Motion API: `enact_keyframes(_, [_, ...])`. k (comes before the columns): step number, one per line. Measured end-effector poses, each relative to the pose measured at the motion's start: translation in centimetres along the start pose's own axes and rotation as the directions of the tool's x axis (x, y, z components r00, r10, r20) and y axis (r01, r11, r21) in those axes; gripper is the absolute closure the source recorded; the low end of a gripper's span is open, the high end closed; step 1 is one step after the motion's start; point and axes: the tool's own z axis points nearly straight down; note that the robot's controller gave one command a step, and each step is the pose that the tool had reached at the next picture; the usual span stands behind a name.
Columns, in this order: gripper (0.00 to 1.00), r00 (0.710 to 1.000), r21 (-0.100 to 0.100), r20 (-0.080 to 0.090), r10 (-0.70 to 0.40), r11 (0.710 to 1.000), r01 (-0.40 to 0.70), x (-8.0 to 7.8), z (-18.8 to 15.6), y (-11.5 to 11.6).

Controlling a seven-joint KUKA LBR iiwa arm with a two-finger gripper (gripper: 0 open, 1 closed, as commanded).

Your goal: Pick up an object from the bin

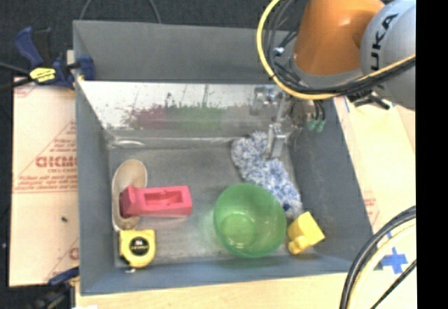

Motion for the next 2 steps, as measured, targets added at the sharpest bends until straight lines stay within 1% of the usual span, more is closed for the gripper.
enact_keyframes(1, [0.0,1.0,0.0,0.0,0.0,1.0,0.0,0.0,0.0,0.0])
enact_keyframes(2, [0.0,0.996,-0.001,-0.003,-0.094,0.996,0.094,3.3,6.8,4.8])
